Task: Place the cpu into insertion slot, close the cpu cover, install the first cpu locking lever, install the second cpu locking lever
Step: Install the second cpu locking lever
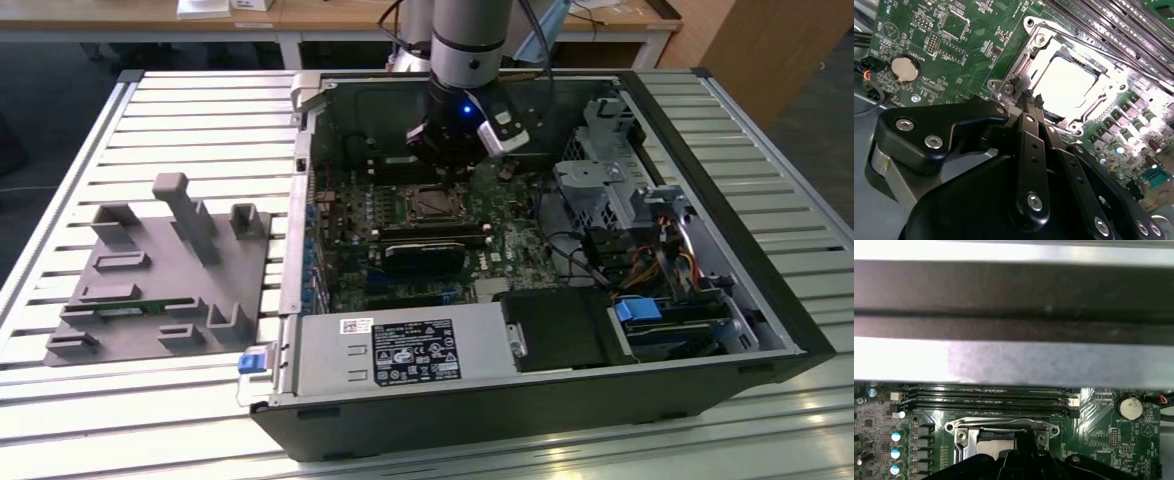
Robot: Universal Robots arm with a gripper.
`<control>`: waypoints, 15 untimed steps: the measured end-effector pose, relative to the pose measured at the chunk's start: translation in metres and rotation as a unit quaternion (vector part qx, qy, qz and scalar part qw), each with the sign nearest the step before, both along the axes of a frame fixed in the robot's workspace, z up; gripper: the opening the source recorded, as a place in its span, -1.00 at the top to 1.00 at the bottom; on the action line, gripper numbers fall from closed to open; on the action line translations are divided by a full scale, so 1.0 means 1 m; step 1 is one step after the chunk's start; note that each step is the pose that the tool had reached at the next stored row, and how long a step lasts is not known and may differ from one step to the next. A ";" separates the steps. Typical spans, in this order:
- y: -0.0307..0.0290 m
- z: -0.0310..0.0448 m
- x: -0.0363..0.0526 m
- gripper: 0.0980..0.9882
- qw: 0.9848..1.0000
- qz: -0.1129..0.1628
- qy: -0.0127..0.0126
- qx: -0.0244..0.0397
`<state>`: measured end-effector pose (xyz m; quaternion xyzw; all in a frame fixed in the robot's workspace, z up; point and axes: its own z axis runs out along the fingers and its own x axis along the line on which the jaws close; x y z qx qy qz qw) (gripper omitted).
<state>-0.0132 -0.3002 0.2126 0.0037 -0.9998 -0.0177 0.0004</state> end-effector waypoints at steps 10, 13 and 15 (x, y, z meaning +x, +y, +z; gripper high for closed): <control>-0.0014 0.0156 0.0000 0.98 1.000 0.000 0.000 0.000; -0.0051 0.0156 0.0000 0.98 1.000 0.000 0.000 0.000; -0.0091 0.0156 0.0000 0.98 1.000 0.000 0.000 0.000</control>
